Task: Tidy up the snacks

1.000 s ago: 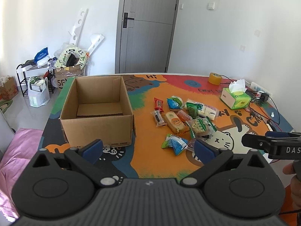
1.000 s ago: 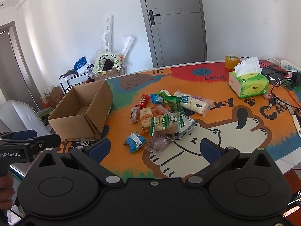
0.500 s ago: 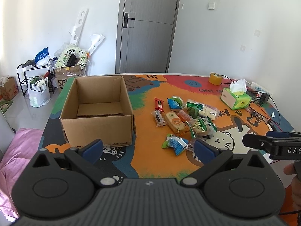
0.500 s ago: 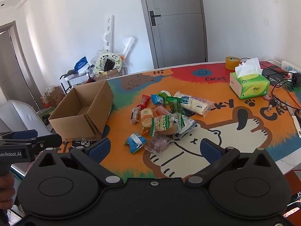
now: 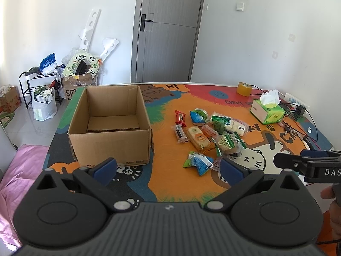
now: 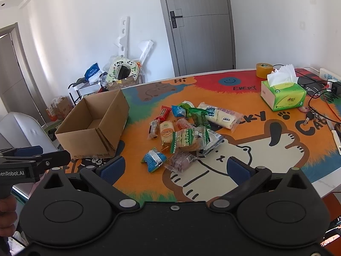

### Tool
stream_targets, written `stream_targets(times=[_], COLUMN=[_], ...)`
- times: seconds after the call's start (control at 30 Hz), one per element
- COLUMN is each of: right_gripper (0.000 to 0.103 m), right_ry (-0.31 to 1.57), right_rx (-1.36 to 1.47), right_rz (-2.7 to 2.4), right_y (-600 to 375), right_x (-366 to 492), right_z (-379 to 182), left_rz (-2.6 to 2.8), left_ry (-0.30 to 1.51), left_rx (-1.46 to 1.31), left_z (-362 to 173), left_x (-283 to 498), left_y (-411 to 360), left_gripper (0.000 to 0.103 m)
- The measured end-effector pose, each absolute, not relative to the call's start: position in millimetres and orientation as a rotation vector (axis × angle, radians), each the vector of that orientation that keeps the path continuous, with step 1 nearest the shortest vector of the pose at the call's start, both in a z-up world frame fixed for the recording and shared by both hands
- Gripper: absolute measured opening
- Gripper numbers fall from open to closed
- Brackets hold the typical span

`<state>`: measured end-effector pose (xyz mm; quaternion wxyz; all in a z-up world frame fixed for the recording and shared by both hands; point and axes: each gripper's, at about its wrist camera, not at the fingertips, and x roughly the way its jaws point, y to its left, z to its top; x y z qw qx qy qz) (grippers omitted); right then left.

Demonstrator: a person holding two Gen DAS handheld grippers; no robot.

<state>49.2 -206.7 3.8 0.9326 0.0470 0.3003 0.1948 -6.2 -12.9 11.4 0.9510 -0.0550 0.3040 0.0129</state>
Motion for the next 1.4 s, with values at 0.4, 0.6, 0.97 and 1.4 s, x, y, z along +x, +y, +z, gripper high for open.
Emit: stream_targets(times=[0.4,0.6,0.97,1.4], right_gripper=[0.103,0.103,0.103,0.103], right_ry=[0.615,0.620,0.614,0.641], right_rx=[0.095,0.094,0.093,0.129], right_rz=[0.397,0.396,0.393,0.398], right_y=[-206,-205,-206,-215], right_x=[49,49,49,63], right_z=[3,3,3,-16], left_rz=[0.027,0.029,0.020,0.007], left_ry=[0.617,0.619,0.614,0.600], left_rx=[-0.113,-0.115,-0.113,-0.147], left_z=[11,11,11,-4], left_x=[-6,-6,-7,8], left_y=[-13,-13,-15,-22], left_gripper=[0.102,0.102,0.102,0.102])
